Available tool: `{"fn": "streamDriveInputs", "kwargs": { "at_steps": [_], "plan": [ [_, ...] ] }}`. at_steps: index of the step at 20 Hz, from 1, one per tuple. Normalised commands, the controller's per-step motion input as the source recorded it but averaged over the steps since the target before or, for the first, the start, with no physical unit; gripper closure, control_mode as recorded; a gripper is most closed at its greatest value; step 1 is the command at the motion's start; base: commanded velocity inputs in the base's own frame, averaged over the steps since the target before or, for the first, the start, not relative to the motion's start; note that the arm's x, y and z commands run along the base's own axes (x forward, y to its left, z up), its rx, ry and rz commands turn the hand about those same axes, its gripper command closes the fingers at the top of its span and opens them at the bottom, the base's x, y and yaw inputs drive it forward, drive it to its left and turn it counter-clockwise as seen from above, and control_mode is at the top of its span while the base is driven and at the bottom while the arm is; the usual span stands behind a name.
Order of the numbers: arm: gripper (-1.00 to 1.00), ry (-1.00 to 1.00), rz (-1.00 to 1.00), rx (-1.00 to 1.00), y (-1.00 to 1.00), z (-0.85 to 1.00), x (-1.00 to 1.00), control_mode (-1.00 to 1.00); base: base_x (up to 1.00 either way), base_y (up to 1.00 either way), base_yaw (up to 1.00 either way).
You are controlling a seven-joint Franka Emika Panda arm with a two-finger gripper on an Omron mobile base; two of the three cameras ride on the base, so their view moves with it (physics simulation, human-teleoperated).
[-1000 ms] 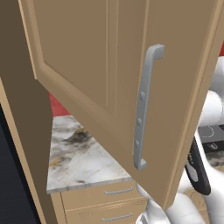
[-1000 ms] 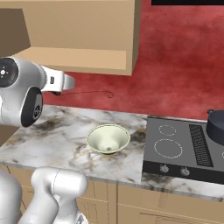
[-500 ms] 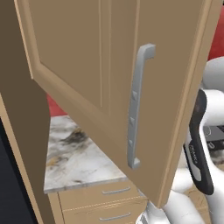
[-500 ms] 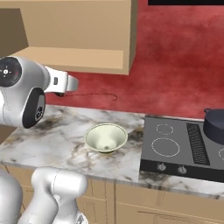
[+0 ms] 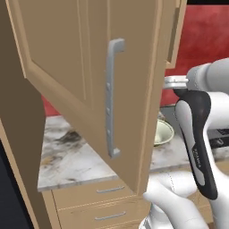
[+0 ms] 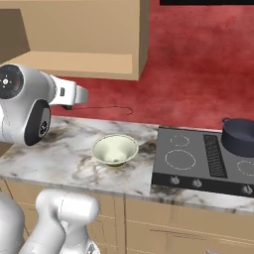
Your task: Open the cabinet and move the ladle to the pot. Then close the cabinet.
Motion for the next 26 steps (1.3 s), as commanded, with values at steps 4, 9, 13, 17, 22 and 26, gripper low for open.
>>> {"fn": "streamDriveInputs", "kwargs": {
  "at_steps": [4,9,13,17,22,26],
  "plan": [
    [1.00,0.00,0.00,0.00,0.00,0.00,0.00,1.00,-0.23,-0.39,-0.05],
    [1.00,0.00,0.00,0.00,0.00,0.00,0.00,1.00,-0.25,-0.41,-0.05],
    [1.00,0.00,0.00,0.00,0.00,0.00,0.00,1.00,-0.18,-0.44,-0.06],
    [1.00,0.00,0.00,0.00,0.00,0.00,0.00,1.00,-0.06,-0.54,-0.08],
    [1.00,0.00,0.00,0.00,0.00,0.00,0.00,1.00,0.00,-0.57,-0.09],
    [1.00,0.00,0.00,0.00,0.00,0.00,0.00,1.00,0.00,-0.61,-0.09]
  ]
}}
